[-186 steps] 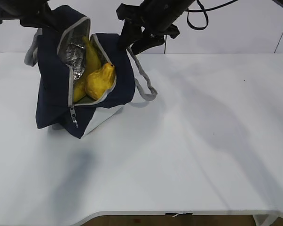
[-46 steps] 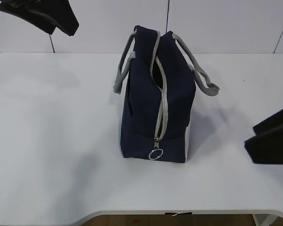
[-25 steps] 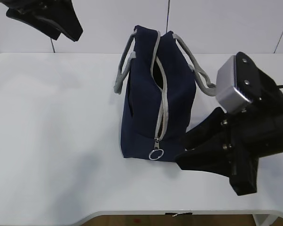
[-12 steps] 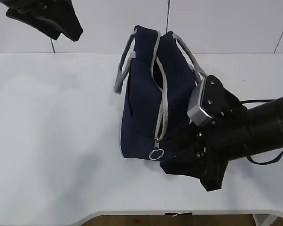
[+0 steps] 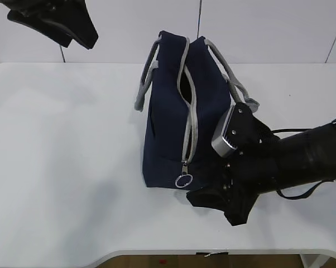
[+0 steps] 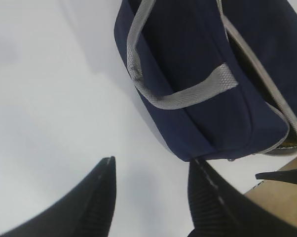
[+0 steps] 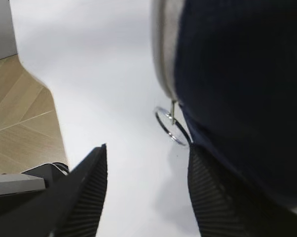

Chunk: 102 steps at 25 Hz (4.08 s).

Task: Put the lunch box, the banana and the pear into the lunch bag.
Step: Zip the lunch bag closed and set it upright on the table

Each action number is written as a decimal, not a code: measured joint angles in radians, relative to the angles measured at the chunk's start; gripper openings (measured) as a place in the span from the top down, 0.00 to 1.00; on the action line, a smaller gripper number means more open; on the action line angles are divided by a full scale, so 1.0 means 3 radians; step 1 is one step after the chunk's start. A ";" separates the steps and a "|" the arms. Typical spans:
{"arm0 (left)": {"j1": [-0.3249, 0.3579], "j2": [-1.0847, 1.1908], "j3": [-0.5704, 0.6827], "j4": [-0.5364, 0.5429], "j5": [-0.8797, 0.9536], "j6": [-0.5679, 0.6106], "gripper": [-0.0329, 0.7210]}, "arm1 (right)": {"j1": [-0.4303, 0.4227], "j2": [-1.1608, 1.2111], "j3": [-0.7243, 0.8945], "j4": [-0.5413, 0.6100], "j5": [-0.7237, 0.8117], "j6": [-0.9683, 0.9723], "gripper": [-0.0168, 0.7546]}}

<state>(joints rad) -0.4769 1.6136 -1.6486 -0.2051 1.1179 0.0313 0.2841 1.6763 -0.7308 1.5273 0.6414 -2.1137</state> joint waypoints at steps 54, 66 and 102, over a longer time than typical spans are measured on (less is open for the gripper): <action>0.0000 0.0000 0.0000 0.0000 0.0000 0.0007 0.48 | 0.0000 0.0209 0.0108 0.0923 -0.0199 -0.0752 0.42; 0.0000 0.0000 0.0000 0.0000 -0.0017 0.0007 0.48 | 0.0000 0.0209 0.0102 0.0923 -0.0193 -0.0809 0.42; 0.0000 0.0000 0.0000 -0.0037 -0.0032 0.0007 0.48 | 0.0000 0.0215 0.0044 0.0923 0.0062 -0.1361 0.42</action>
<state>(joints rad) -0.4769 1.6136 -1.6486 -0.2161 1.1084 0.0334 0.2841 1.7408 -0.7175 1.8042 0.6601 -2.5221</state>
